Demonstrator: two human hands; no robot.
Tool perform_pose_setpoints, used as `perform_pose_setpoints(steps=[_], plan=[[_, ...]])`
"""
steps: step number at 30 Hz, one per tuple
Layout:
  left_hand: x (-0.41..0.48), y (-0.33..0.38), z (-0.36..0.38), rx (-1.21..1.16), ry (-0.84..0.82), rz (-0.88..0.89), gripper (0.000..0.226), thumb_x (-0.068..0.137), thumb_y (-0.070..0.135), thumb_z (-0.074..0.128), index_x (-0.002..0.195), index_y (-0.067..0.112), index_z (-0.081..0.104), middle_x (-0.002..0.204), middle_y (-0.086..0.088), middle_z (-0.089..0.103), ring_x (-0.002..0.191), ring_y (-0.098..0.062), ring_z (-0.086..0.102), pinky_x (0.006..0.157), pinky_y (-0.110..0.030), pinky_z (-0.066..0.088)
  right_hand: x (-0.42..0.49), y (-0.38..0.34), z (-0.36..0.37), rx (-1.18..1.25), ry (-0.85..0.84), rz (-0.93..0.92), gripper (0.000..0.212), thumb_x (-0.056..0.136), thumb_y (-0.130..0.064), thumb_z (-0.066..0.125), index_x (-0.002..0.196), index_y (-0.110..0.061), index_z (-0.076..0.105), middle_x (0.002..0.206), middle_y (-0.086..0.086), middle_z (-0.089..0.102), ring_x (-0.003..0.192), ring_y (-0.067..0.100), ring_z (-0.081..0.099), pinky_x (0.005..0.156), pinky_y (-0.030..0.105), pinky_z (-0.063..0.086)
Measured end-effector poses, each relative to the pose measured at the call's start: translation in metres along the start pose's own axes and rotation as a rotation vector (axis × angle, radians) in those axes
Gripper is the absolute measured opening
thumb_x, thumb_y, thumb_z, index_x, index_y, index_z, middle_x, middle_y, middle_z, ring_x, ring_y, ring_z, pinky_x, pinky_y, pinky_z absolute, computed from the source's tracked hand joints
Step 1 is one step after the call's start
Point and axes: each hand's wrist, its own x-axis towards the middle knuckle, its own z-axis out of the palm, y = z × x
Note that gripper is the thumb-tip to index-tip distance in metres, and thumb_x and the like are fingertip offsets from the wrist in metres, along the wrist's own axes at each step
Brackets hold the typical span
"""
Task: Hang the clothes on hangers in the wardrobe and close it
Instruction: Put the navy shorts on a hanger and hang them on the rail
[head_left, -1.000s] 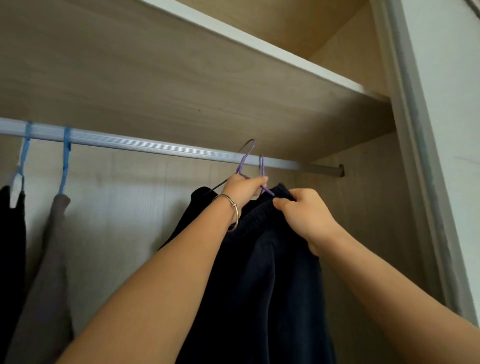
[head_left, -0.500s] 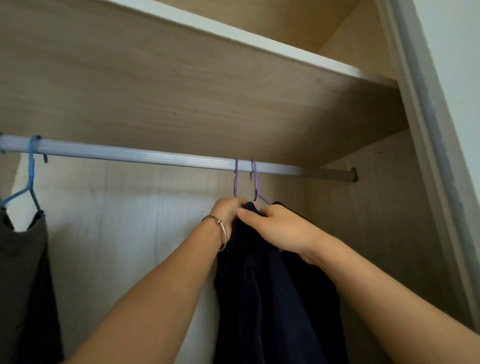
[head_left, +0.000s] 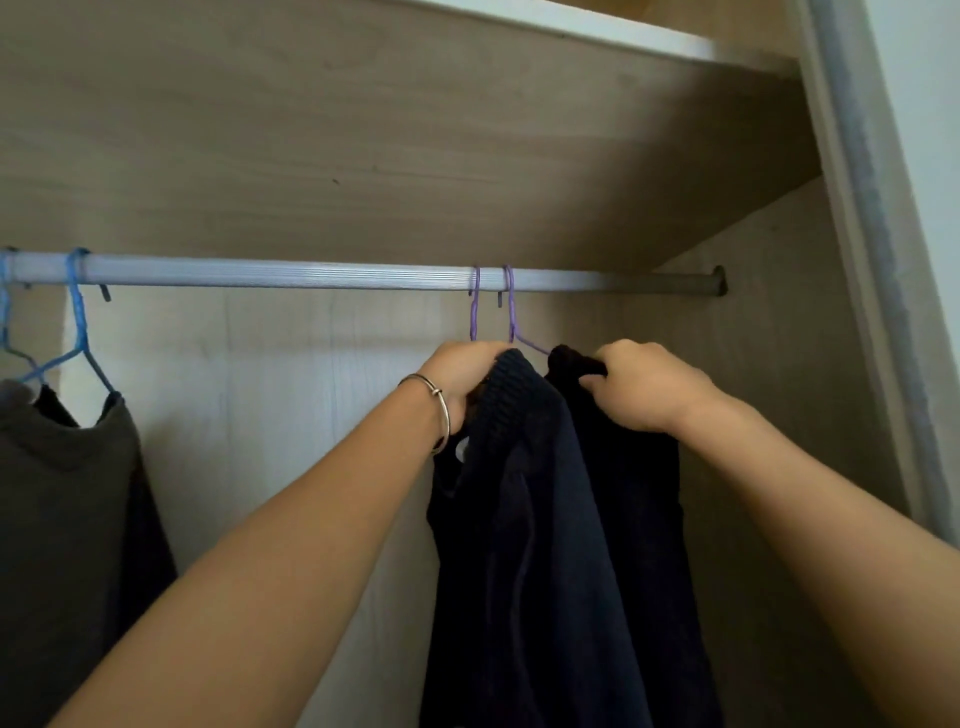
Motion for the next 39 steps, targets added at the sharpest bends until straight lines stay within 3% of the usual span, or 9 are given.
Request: perform_pose_setpoints(steps=[7,14,19,25,30,32,35,37,39], plan=[[-0.007,0.001,-0.001,0.04,0.001,-0.022,0.009,0.086,0.009,0.058,0.09,0.0,0.06,0.076,-0.011,0.06,0.063,-0.02,0.058,0.06,-0.026,0.049,-0.007,-0.006,-0.001,-0.051,0.101,0.062,0.031,0.092,-0.02,0.046,0.12,-0.012,0.056,0.122,0.018,0.056,0.111,0.039,0.054,0.074,0.034,0.036],[-0.024,-0.004,-0.006,0.116,0.02,0.024,0.019,0.094,0.022,0.039,0.089,0.01,0.052,0.082,-0.005,0.054,0.064,-0.014,0.048,0.056,-0.023,0.038,-0.014,-0.024,-0.014,-0.11,0.023,0.042,0.034,0.097,-0.027,0.035,0.122,-0.011,0.052,0.13,0.014,0.051,0.121,0.034,0.047,0.083,0.037,0.033],[-0.056,-0.006,-0.045,0.759,0.105,0.249,0.036,0.095,0.032,0.038,0.094,0.006,0.063,0.078,-0.003,0.055,0.076,-0.019,0.048,0.058,-0.025,0.036,-0.022,-0.072,-0.02,0.23,0.31,-0.304,0.028,0.092,-0.022,0.04,0.1,-0.012,0.065,0.103,0.01,0.065,0.102,0.033,0.056,0.083,0.038,0.047],[-0.13,0.038,-0.148,1.235,0.526,0.339,0.026,0.09,0.03,0.045,0.101,0.02,0.066,0.108,-0.003,0.068,0.1,-0.028,0.06,0.091,-0.038,0.048,-0.027,-0.165,0.003,0.463,-0.024,-0.524,0.02,0.085,-0.028,0.05,0.081,-0.021,0.068,0.091,-0.001,0.072,0.092,0.022,0.063,0.087,0.041,0.052],[-0.172,0.074,-0.238,1.347,0.761,0.109,0.023,0.088,0.02,0.048,0.101,0.013,0.065,0.116,-0.016,0.065,0.11,-0.034,0.057,0.093,-0.035,0.044,-0.051,-0.242,0.043,0.658,-0.235,-0.522,0.028,0.087,-0.04,0.052,0.087,-0.017,0.067,0.098,0.002,0.068,0.098,0.024,0.061,0.09,0.038,0.05],[-0.177,0.075,-0.266,1.228,0.764,-0.009,0.016,0.089,0.018,0.05,0.1,0.01,0.058,0.118,-0.017,0.061,0.11,-0.033,0.056,0.089,-0.033,0.043,-0.062,-0.272,0.053,0.746,-0.293,-0.491,0.04,0.088,-0.046,0.051,0.099,-0.011,0.067,0.104,0.006,0.066,0.101,0.025,0.059,0.091,0.037,0.049],[-0.18,0.067,-0.289,0.898,0.638,-0.216,0.012,0.089,0.021,0.05,0.095,0.012,0.052,0.089,-0.008,0.055,0.073,-0.02,0.053,0.063,-0.026,0.042,-0.071,-0.314,0.057,0.868,-0.392,-0.406,0.041,0.087,-0.045,0.052,0.096,-0.006,0.06,0.099,0.008,0.061,0.093,0.024,0.057,0.082,0.032,0.046],[-0.178,0.063,-0.3,0.971,0.565,-0.278,0.015,0.089,0.018,0.045,0.077,0.009,0.05,0.074,-0.008,0.048,0.054,-0.017,0.043,0.045,-0.018,0.033,-0.076,-0.336,0.055,0.892,-0.493,-0.341,0.028,0.087,-0.038,0.054,0.087,-0.009,0.052,0.083,0.005,0.053,0.075,0.021,0.054,0.07,0.03,0.045],[-0.174,0.063,-0.303,1.166,0.521,-0.264,0.026,0.09,0.009,0.039,0.066,0.006,0.049,0.073,-0.015,0.052,0.059,-0.026,0.049,0.042,-0.02,0.038,-0.078,-0.351,0.056,0.87,-0.57,-0.303,0.019,0.087,-0.022,0.052,0.074,-0.011,0.045,0.068,0.005,0.046,0.054,0.018,0.045,0.054,0.026,0.041]])
